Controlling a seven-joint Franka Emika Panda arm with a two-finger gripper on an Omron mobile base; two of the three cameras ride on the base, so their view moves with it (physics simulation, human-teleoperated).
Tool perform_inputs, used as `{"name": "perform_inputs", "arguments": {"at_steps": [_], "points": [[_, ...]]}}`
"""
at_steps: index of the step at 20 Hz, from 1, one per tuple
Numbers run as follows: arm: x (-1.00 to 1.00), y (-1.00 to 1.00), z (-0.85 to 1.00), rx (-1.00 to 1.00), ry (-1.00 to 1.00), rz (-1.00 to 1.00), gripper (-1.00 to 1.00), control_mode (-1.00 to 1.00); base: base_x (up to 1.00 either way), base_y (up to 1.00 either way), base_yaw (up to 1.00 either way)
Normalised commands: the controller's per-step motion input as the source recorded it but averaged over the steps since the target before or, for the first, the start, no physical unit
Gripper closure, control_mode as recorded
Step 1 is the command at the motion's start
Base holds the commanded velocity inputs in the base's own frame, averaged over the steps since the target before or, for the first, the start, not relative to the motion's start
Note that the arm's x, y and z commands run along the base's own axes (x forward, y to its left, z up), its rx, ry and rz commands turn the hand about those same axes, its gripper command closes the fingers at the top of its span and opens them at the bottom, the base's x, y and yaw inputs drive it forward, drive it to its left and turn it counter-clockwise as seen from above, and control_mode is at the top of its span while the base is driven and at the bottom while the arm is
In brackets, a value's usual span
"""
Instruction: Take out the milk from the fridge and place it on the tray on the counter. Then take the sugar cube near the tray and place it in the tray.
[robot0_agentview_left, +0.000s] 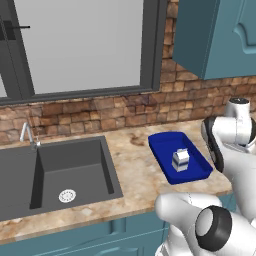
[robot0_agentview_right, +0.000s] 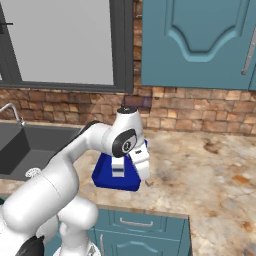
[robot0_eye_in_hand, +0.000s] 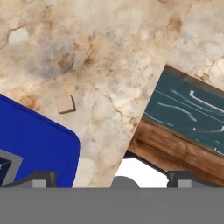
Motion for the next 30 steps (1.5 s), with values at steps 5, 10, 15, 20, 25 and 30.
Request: {"name": "perform_inputs", "arguments": {"at_steps": [5,10,15,20,25,30], "points": [[0.12,0.0,-0.27,0.07,0.0,0.0,-1.0,-1.0,0.0,0.0,0.0],[0.24,0.0,-0.18,0.0,0.03,0.0,-1.0,-1.0,0.0,0.0,0.0],[0.16,-0.1,-0.12,0.01,0.02,0.0,-1.0,-1.0,0.0,0.0,0.0],[0.05,-0.19,-0.19,0.06,0.01,0.0,-1.0,-1.0,0.0,0.0,0.0],[0.05,-0.15,-0.22,0.06,0.0,0.0,-1.0,-1.0,0.0,0.0,0.0],[0.04,-0.02,-0.24,0.05,0.0,-0.01,-1.0,-1.0,0.0,0.0,0.0]]}}
